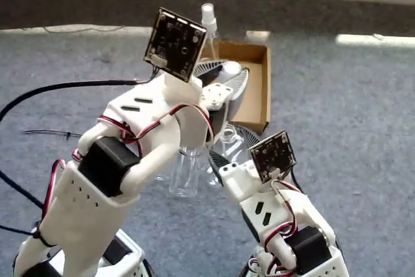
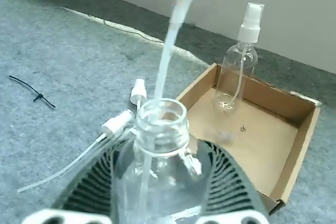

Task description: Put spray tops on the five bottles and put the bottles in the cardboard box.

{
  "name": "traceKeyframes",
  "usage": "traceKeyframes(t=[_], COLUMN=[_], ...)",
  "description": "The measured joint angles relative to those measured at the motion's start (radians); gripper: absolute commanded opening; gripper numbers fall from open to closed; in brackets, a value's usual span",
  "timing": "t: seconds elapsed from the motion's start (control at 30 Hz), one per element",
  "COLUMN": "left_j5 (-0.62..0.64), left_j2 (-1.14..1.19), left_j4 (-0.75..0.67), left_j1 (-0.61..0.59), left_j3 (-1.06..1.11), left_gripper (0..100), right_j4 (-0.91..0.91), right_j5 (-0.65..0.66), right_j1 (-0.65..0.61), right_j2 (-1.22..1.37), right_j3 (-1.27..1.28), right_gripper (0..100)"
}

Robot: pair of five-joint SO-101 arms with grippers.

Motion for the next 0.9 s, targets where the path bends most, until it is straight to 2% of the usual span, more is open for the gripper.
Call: traceKeyframes(t=[0.1,0.33,0.47,0.6,0.73,0.9], left_j5=[0.0,0.0,-0.005,-0.103,-0.127,-0.13], left_j2=[0.0,-0.009,-0.084,-0.189,-0.247,-0.221], left_j4=[0.005,0.023,0.044,0.044,0.044,0.011], left_j1=[0.002,0.023,0.038,0.035,0.038,-0.037], left_j3=[0.051,0.135,0.167,0.17,0.17,0.169], left_gripper=[2,14,15,15,15,15], right_j4=[0.0,0.0,0.0,0.0,0.0,0.0], right_j5=[-0.025,-0.034,-0.034,-0.034,-0.034,-0.034], right_j1=[0.009,0.021,0.02,0.021,0.021,0.02], right_j2=[0.002,0.002,0.002,0.0,0.0,0.0], right_j3=[0.0,0.0,0.0,0.0,0.0,0.0], right_gripper=[0.4,0.4,0.5,0.5,0.5,0.5])
